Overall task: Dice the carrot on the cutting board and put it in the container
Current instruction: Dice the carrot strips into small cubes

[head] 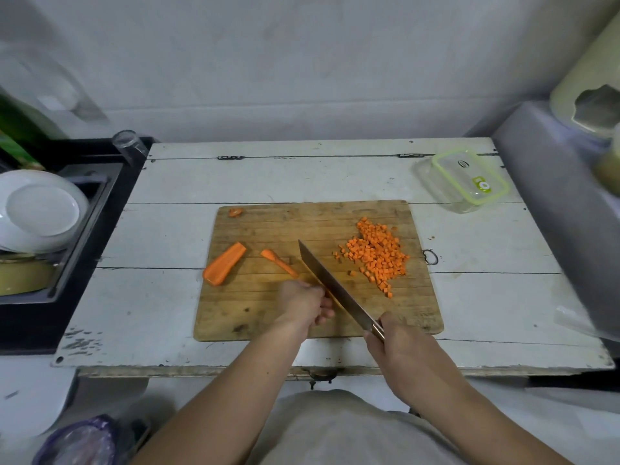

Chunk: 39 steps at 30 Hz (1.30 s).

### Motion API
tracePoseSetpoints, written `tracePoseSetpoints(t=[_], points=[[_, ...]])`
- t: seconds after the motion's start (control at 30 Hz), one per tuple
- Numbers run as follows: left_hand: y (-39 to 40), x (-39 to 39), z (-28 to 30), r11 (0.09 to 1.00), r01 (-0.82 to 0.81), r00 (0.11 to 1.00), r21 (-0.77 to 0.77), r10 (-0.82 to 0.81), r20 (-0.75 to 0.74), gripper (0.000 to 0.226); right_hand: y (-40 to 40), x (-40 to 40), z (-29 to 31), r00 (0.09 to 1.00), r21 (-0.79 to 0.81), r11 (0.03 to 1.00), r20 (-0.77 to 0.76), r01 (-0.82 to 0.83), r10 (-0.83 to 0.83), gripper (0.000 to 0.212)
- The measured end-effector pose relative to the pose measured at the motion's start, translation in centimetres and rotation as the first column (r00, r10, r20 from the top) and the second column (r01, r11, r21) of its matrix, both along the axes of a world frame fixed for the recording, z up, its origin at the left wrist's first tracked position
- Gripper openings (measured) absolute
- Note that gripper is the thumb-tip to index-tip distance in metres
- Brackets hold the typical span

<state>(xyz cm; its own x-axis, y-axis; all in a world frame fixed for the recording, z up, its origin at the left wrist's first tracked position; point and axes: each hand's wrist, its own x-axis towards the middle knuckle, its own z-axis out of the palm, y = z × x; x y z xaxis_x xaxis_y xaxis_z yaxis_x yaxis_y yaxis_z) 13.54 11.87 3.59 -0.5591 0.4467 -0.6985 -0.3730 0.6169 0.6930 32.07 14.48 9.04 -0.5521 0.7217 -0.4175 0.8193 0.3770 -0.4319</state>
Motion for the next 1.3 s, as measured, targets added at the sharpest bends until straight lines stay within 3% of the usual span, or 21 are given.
tracePoseSetpoints(t=[0.17,0.37,0.53,0.67,0.8,0.9,0.97,1.03,1.13,1.2,1.3], points=[[0.2,-0.5,0.0,1.0,0.014,1.0,-0.021,-0.014,0.013,0.008,0.6,-0.8,0.1,0.999,-0.032,0.999,0.035,-0.011,0.012,0.029],[0.6,-0.5,0.5,0.999,0.007,1.0,-0.046,-0.006,0.027,0.016,0.2,-3.8,-1.9,0.993,0.174,0.981,0.089,-0.088,0.074,0.031],[0.5,-0.6,0.6,0.996,0.04,0.999,-0.078,-0.04,-0.001,0.012,2.1,-1.5,-2.0,0.993,-0.078,0.995,-0.098,0.064,-0.071,0.025],[0.4,-0.8,0.8,0.994,0.086,0.996,-0.071,-0.086,0.001,0.01,3.1,0.0,-1.4,0.967,-0.205,0.968,-0.179,0.143,-0.181,0.033],[0.0,-1.8,1.2,0.992,0.116,0.959,-0.057,-0.126,-0.252,0.019,4.2,1.1,-0.8,0.873,-0.535,0.802,-0.221,0.264,-0.435,0.036],[0.0,-2.1,1.2,0.995,0.096,0.916,0.016,-0.082,-0.392,0.023,4.8,1.6,-0.3,0.832,-0.631,0.736,-0.253,0.246,-0.495,0.036],[0.2,-1.7,0.8,0.982,0.19,0.867,-0.025,-0.179,-0.464,0.018,5.2,1.5,-0.1,0.798,-0.675,0.694,-0.261,0.252,-0.544,0.033],[0.3,-0.6,0.3,0.931,0.325,0.76,-0.168,-0.363,-0.539,0.017,5.3,1.5,0.2,0.764,-0.705,0.655,-0.257,0.27,-0.592,0.033],[0.3,1.2,-0.6,0.798,0.442,0.437,-0.41,-0.591,-0.678,0.019,5.5,1.6,0.5,0.738,-0.718,0.634,-0.256,0.288,-0.625,0.032],[0.4,1.4,-1.0,0.749,0.526,0.293,-0.403,-0.605,-0.74,0.006,5.6,1.9,0.6,0.745,-0.697,0.652,-0.256,0.3,-0.616,0.032],[0.4,-0.1,-1.6,0.655,0.681,0.276,-0.327,-0.644,-0.713,0.018,5.7,2.6,0.5,0.773,-0.652,0.691,-0.249,0.311,-0.583,0.034]])
